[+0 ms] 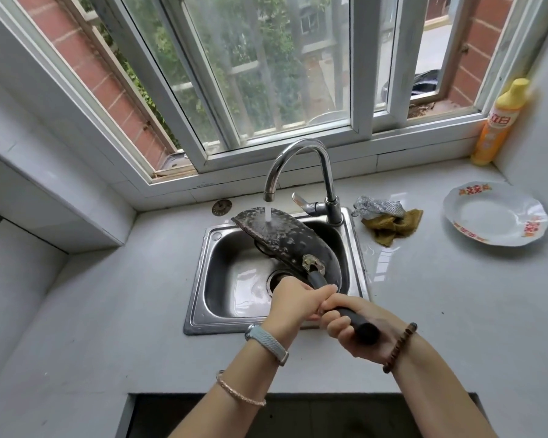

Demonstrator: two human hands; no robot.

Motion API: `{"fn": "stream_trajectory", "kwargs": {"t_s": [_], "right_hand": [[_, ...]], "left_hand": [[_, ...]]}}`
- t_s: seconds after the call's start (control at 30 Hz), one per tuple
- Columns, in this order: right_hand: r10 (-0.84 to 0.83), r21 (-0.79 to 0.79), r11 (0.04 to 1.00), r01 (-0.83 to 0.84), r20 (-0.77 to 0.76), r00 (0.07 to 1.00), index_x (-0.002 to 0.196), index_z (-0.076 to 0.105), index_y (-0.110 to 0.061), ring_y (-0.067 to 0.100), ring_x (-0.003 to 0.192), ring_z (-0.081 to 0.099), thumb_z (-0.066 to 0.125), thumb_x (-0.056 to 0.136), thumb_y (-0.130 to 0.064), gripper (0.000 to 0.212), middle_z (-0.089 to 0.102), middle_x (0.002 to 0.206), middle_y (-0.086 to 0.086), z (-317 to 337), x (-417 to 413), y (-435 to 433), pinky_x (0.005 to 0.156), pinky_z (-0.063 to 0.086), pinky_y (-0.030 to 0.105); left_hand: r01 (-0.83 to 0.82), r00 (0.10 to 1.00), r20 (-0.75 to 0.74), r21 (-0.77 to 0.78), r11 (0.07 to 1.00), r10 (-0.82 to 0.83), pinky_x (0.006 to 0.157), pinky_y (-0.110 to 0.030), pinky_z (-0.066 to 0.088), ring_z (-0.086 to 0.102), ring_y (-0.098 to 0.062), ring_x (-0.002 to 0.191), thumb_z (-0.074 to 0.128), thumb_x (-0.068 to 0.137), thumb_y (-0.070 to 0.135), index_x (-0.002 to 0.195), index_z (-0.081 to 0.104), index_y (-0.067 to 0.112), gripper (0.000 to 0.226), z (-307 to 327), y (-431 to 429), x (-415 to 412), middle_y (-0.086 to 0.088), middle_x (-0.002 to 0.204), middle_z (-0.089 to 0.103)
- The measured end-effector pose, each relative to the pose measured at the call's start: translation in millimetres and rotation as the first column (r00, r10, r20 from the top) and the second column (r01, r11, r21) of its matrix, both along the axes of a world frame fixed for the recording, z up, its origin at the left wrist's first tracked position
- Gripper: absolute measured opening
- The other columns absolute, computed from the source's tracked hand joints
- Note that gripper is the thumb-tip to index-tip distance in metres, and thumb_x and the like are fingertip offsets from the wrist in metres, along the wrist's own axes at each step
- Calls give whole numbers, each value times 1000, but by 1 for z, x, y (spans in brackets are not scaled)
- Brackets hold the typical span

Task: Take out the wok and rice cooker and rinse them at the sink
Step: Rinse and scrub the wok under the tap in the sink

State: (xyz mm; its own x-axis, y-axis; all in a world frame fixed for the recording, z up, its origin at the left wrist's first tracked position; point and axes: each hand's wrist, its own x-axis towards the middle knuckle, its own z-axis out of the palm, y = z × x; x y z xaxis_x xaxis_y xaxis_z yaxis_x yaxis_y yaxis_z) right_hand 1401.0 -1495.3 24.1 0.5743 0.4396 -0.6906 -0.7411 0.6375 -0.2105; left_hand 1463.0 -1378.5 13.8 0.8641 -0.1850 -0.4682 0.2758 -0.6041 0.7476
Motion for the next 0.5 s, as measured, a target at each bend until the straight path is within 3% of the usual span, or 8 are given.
{"fn": "stream_trajectory", "kwargs": {"t_s": [0.3, 0.5], "right_hand": [[22, -25, 999, -22, 12, 1000, 81, 54, -6, 7, 36, 46, 55, 91, -10, 11, 45, 56, 2, -2, -2, 3, 30, 40, 16], [77, -143, 987, -71, 32, 997, 91, 54, -4, 7, 38, 46, 56, 91, -10, 6, 47, 57, 2, -1, -8, 22, 33, 42, 14]], "left_hand": [[-2, 1000, -27, -9, 1000, 2, 74, -44, 60, 70, -28, 64, 75, 72, 38, 66, 72, -5, 43, -2, 3, -1, -18, 61, 67], [-38, 996, -84, -58, 998, 33, 59, -26, 58, 62, -19, 60, 74, 80, 25, 77, 71, -11, 37, -3, 20, -7, -16, 64, 62]]}}
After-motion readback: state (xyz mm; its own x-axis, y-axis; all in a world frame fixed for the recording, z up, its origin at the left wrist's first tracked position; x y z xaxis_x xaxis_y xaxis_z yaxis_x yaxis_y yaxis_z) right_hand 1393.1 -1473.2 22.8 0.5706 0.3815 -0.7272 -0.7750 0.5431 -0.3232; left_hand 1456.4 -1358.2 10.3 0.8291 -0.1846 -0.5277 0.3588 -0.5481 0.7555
